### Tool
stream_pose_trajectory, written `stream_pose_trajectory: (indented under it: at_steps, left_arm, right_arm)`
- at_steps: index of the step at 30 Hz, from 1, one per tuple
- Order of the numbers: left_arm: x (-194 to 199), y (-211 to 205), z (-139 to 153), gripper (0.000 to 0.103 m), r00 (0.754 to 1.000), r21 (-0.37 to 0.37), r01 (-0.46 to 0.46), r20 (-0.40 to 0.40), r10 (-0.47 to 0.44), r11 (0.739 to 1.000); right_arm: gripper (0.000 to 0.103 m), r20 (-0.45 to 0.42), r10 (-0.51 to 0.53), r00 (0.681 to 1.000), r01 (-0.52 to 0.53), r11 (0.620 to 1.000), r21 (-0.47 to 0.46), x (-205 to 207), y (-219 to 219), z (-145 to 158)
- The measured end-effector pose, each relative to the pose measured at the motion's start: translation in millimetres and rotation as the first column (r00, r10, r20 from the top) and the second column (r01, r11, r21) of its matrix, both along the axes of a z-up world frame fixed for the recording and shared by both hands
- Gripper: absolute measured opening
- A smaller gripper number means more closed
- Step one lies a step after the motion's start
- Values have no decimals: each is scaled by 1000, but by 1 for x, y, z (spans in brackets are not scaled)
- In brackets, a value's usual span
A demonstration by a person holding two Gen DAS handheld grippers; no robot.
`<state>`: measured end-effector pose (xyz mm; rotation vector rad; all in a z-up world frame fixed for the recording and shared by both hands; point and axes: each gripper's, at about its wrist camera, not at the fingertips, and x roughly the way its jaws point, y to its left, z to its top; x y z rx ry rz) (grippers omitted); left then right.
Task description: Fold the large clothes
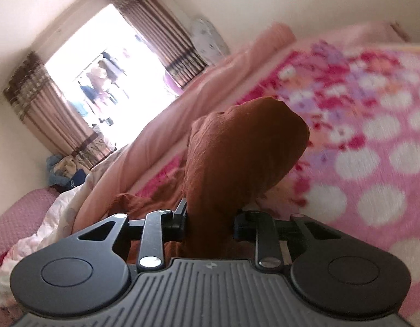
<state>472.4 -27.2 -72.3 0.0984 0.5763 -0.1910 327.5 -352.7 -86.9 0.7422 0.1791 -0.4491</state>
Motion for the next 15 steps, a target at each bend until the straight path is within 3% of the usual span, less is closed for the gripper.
stream_pose_trajectory:
  at_steps: [2, 5, 6, 10, 15]
  left_arm:
    - [27, 6, 1, 97, 998, -15, 2, -67, -4, 1000]
    - [68, 19, -32, 101, 973, -94, -3, -231, -19, 996]
    - [72, 21, -41, 102, 974, -113, -1, -224, -24, 994]
    - [66, 7, -40, 102, 984, -53, -21, -180, 11, 998]
    - [59, 14, -43, 102, 988, -82, -33, -154, 20, 996]
  right_arm:
    - [32, 6, -3, 1000, 3, 1000, -3, 1, 1, 3]
    - [32, -2, -13, 1000, 13, 1000, -6, 3, 1, 2]
    - [32, -5, -15, 1000, 15, 1000, -7, 3, 1, 2]
    - [32, -22, -31, 999, 31, 999, -7, 7, 2, -2]
    - [31, -10, -35, 999, 34, 999, -35, 7, 12, 7]
